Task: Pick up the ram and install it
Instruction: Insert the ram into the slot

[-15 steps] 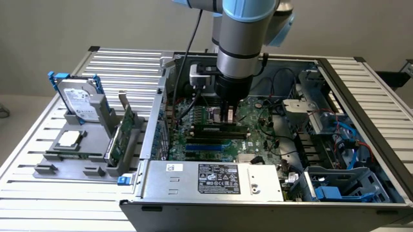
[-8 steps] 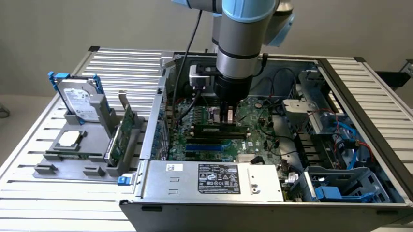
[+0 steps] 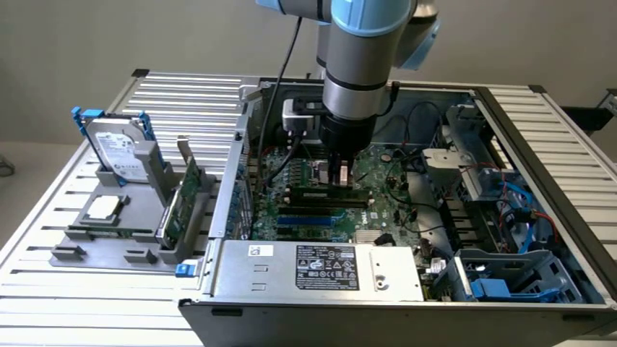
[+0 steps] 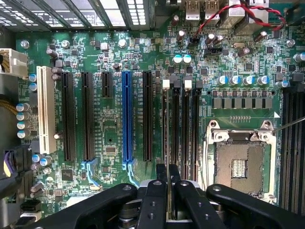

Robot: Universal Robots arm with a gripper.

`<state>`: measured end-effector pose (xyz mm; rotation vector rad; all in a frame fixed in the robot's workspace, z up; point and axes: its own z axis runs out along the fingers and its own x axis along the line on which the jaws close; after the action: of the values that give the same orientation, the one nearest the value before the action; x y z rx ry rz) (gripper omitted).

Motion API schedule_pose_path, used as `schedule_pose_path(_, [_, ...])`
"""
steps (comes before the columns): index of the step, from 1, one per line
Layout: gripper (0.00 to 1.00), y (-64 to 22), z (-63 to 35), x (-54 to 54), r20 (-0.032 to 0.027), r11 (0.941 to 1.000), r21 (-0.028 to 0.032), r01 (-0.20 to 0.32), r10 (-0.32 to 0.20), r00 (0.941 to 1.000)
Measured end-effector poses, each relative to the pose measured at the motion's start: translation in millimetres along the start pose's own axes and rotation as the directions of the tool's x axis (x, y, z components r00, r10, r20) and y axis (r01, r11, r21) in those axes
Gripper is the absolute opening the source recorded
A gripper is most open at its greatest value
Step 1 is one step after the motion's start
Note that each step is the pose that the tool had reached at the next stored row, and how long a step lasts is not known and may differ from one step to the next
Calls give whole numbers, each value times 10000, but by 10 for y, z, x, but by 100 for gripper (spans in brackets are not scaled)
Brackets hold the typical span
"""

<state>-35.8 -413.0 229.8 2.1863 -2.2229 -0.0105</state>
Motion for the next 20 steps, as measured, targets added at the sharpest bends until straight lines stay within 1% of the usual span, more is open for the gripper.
schedule_pose_path(8, [13, 0, 20, 2, 6, 10000, 13, -1, 1, 10000])
schedule_pose_path(20, [13, -1, 71, 1, 32, 10000, 12, 0, 0, 10000])
